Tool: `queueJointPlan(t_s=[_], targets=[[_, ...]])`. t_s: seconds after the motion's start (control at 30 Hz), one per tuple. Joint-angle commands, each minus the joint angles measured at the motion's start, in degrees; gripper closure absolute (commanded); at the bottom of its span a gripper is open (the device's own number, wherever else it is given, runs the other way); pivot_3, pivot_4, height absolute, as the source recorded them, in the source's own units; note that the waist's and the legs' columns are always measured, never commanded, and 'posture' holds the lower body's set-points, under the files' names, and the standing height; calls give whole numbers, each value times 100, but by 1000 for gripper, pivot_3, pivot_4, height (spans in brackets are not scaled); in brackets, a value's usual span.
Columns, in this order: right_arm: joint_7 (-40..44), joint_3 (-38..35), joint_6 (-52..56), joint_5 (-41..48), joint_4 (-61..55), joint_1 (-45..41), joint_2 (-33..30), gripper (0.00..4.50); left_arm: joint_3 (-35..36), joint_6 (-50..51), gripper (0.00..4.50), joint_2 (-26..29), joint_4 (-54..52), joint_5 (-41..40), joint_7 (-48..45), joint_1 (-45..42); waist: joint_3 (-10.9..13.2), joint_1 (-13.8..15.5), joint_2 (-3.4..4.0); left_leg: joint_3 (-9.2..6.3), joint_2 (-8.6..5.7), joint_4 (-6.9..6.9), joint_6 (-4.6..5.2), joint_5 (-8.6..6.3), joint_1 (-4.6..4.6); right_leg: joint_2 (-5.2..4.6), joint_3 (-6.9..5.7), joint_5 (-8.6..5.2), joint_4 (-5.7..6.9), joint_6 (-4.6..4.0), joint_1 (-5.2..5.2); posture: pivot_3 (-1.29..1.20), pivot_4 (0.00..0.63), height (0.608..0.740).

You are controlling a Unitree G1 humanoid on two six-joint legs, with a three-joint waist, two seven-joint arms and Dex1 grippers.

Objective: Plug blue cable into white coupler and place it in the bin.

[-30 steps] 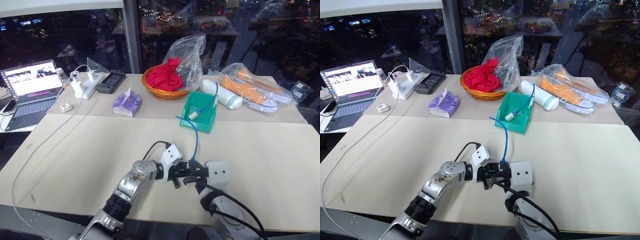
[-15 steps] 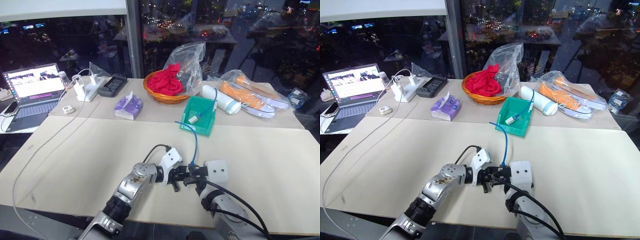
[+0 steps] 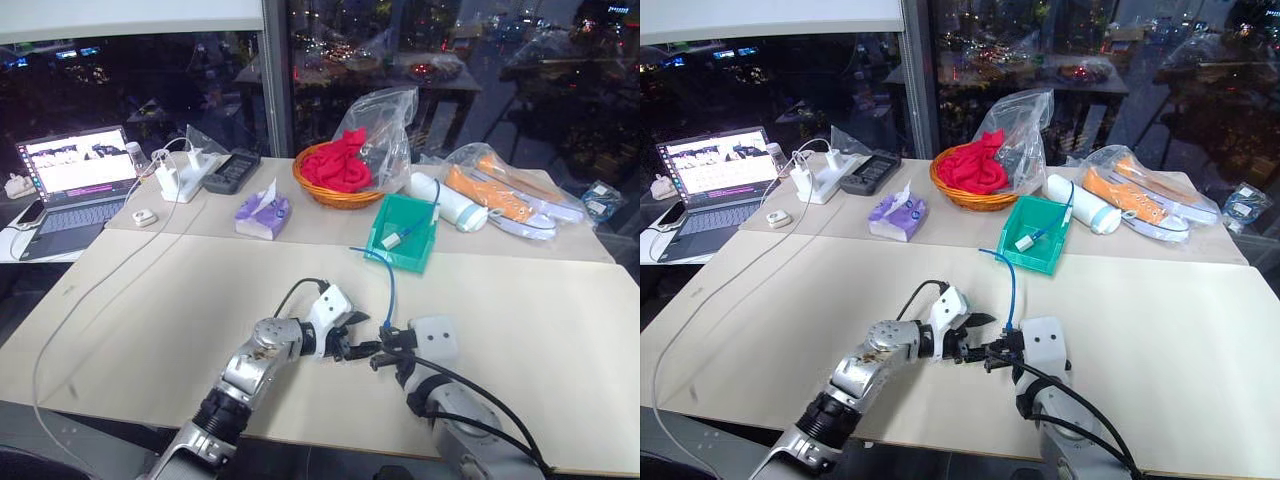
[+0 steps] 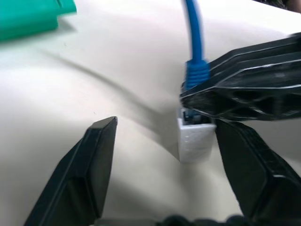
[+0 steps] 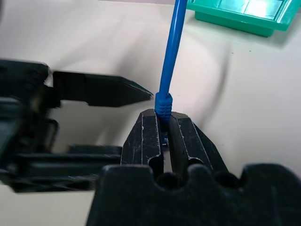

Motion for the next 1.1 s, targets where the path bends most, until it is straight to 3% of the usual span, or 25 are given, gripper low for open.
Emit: queueJointPlan(t_s=[0.03, 0.17, 0.23, 0.33, 0.43, 0.6, 0.73, 0.9, 1.07, 1.1], targets=[[205, -290, 353, 158, 225, 99, -218, 4500, 768, 651, 1024, 518, -1313, -1206, -591, 248, 21, -15, 10, 0, 1, -2, 0, 0, -3, 1, 0, 0, 2, 0, -6, 0, 150, 740], [767, -764, 3, 753, -353, -145, -362, 4500, 1647, 2128, 1024, 886, -2027, -2863, -577, 372, 84, 29, 37, 0, 0, -1, -3, 2, -27, -1, 2, 0, 6, 0, -31, 0, 150, 740], [1120, -1125, 109, 1251, -552, -364, -449, 4500, 1887, 2492, 1024, 1026, -2156, -3262, -488, 398, 109, 16, 44, -3, -1, 3, -3, 2, -53, -1, 1, 1, 5, -1, -49, 0, 150, 740], [1526, -2117, 546, 2470, -499, -1357, -448, 4500, 1909, 2465, 1024, 1156, -2305, -3173, -260, 515, 182, -74, 69, -3, -3, 12, -7, 5, -74, -1, 2, 13, 2, -19, -64, 0, 150, 740], [1423, -2634, 932, 2880, 162, -2482, -609, 4500, 1814, 2340, 1024, 1051, -2391, -3082, 41, 603, 206, -125, 82, -8, -2, 9, -23, 16, -87, 3, -1, 33, 5, -50, -81, 0, 150, 740], [1120, -2778, 736, 2647, 2300, -4400, -899, 4500, 1716, 2107, 1024, 911, -2655, -2924, 440, 830, 224, -174, 87, -11, -4, 12, -30, 20, -105, 4, -1, 40, -2, -61, -90, 0, 150, 740], [1126, -2509, 75, 2225, 3965, -5265, -1028, 4500, 1652, 1900, 1024, 910, -2845, -2813, 640, 1001, 231, -178, 89, -11, -3, 8, -43, 28, -111, 7, -1, 40, 1, -63, -103, 0, 150, 740], [1044, -2495, -784, 1843, 5757, -6034, -1050, 4500, 1550, 1316, 1024, 949, -2968, -2290, 900, 1047, 231, -233, 90, -6, -8, 18, -75, 45, -169, 1, -3, 43, 0, -61, -142, 0, 150, 740], [1009, -2497, -1207, 1722, 6509, -6268, -1041, 4500, 1510, 1153, 1024, 971, -3112, -2172, 1004, 1123, 231, -305, 90, -5, -5, 18, -90, 54, -192, -3, -23, 44, -3, -61, -146, 0, 150, 740], [989, -2486, -1297, 1688, 6614, -6284, -1035, 4045, 1492, 1126, 1003, 979, -3120, -2155, 1010, 1156, 231, -308, 90, -5, -5, 17, -90, 54, -194, -4, -25, 43, -4, -61, -146, 0, 150, 740]])
